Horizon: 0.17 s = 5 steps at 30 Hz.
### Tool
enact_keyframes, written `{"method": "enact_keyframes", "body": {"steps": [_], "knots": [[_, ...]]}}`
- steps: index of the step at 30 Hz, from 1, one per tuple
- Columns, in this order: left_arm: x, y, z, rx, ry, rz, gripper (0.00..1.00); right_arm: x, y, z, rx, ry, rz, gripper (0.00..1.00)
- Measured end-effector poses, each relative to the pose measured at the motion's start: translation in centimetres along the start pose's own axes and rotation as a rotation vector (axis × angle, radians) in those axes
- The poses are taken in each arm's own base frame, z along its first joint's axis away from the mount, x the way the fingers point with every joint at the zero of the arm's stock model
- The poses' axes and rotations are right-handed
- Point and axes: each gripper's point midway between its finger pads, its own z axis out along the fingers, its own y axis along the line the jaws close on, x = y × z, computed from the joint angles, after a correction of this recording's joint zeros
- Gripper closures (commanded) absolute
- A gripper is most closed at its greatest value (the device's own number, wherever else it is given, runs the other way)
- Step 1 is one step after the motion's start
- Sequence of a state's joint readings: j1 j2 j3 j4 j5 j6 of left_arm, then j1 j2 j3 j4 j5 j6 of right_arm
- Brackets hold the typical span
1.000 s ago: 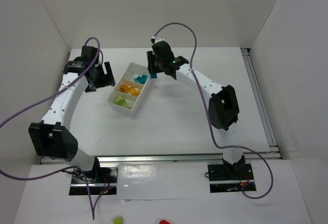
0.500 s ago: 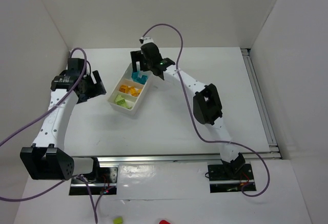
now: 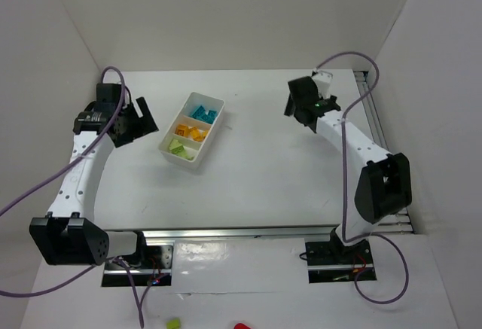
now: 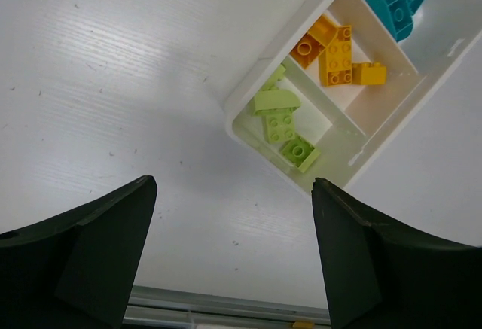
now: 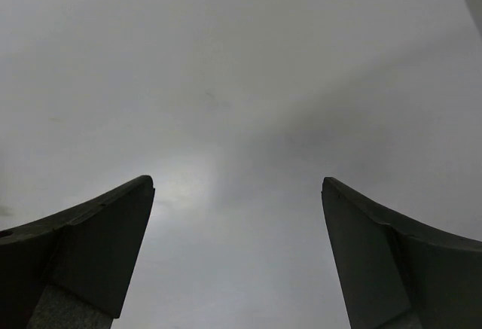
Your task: Sort the legos into containers by color
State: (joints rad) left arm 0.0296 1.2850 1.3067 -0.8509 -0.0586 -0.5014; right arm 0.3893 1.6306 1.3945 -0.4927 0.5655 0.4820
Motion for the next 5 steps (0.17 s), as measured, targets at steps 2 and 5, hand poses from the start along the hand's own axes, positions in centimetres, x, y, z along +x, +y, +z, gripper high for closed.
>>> {"method": "enact_keyframes", "body": {"steps": [2, 5], "knots": [[-0.3, -0.4, -0.2, 0.019, -0.016, -0.003, 0.07, 3.8, -4.5, 0.0, 0.124, 0.089, -0.028, 0.0], [-0.8, -0.7, -0.7, 0.038, -0.047, -0.006, 0.07, 8.5, -7.6, -1.1, 0.209, 0.199, -0.105, 0.0]]}}
